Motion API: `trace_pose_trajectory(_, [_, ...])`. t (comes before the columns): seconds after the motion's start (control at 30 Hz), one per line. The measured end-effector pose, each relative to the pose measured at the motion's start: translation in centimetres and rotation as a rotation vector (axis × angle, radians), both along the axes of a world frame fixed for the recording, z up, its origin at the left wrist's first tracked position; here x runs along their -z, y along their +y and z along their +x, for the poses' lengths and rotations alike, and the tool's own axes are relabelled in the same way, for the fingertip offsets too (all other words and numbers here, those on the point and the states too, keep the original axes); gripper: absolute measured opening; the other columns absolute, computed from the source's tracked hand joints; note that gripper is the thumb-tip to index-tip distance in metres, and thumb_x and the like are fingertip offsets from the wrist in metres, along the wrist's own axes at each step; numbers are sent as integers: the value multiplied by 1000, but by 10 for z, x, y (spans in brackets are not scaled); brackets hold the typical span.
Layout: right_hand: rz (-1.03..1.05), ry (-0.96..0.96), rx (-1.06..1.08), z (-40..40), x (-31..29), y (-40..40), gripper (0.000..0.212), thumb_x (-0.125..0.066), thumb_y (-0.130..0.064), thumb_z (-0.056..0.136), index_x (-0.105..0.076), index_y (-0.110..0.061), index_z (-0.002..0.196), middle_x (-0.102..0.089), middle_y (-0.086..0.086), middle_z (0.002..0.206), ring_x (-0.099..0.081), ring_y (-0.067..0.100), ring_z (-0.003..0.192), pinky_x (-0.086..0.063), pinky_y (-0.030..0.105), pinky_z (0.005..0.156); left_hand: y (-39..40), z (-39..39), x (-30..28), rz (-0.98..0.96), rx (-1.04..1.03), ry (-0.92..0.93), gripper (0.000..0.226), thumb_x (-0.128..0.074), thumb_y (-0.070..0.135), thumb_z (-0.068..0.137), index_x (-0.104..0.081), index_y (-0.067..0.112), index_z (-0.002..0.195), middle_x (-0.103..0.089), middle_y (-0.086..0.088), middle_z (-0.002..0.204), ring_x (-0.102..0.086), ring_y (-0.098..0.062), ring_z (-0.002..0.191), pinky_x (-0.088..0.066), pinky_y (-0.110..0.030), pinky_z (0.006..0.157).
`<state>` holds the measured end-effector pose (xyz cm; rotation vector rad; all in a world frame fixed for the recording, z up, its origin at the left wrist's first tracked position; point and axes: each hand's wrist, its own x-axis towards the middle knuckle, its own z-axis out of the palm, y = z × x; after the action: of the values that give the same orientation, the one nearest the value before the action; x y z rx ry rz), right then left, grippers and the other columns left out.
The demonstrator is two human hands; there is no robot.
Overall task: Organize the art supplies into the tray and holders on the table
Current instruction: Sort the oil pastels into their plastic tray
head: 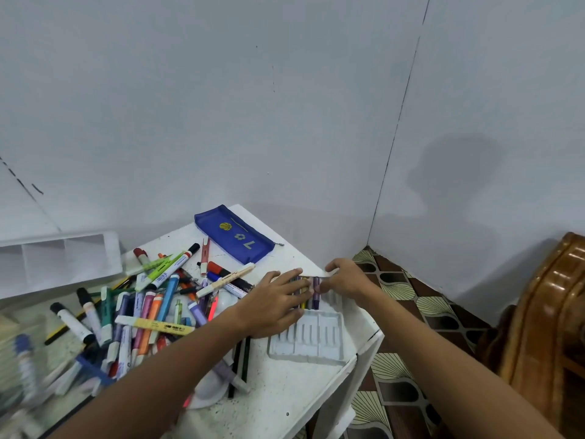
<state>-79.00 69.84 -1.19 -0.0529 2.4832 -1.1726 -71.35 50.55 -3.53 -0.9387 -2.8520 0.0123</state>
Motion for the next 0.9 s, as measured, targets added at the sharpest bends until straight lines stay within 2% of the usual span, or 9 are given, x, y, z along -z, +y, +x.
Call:
trace_pose_trajectory(0.13, [-18,-45,3,-2,1,3,42,-83,-5,67,-62,-8,103,-64,12,104,-59,29,101,-49,39,87,-2,0,5,-28,-46,-61,52,-24,45,104,-39,22,148,-24,3,160,-2,-19,150,-18,-46,115])
trace_pose_trajectory(0.23, [-39,-70,8,-2,1,5,41,-82,-6,67,-62,-7,102,-64,13,104,-58,26,96,-47,35,79,-1,-1,3,-33,-59,-117,52,-23,45,104,-35,24,150,-20,6,161,4,-16,150,-11,-49,117])
trace_pose_trajectory(0.33, [-53,-89,-6,-2,1,5,44,-84,-12,68,-61,-7,106,-63,12,106,-57,22,94,-45,33,74,1,-3,0,-66,-56,-136,50,-23,43,104,-38,23,148,-22,6,161,1,-16,150,-12,-51,117])
trace_pose_trajectory(0.5, [37,-21,-29,-1,3,1,49,-87,-17,67,-58,-11,106,-62,8,103,-59,25,99,-50,42,90,5,-6,-4,-66,-76,-146,46,-29,39,103,-45,22,143,-33,5,156,-7,-17,149,-16,-51,115])
trace_pose_trajectory(0.7, [151,45,-105,-1,-3,-4,33,-85,-21,71,-56,-16,87,-63,8,96,-60,25,93,-47,34,76,7,-6,-11,-71,-84,-209,46,-35,35,102,-44,21,144,-32,3,157,-10,-20,149,-21,-50,113])
trace_pose_trajectory(0.8, [274,51,-172,-2,-10,-7,35,-84,-27,72,-61,-11,94,-66,9,99,-62,26,94,-49,36,81,6,-1,-17,-74,-109,-234,48,-37,36,101,-40,21,147,-30,1,158,-9,-21,149,-21,-51,114])
trace_pose_trajectory(0.9, [447,137,-221,-1,-21,-16,49,-83,-34,71,-59,-14,109,-62,5,110,-58,23,98,-51,39,88,-3,10,-22,14,-161,-205,50,-42,38,100,-42,17,146,-32,-5,156,-14,-22,148,-21,-49,115])
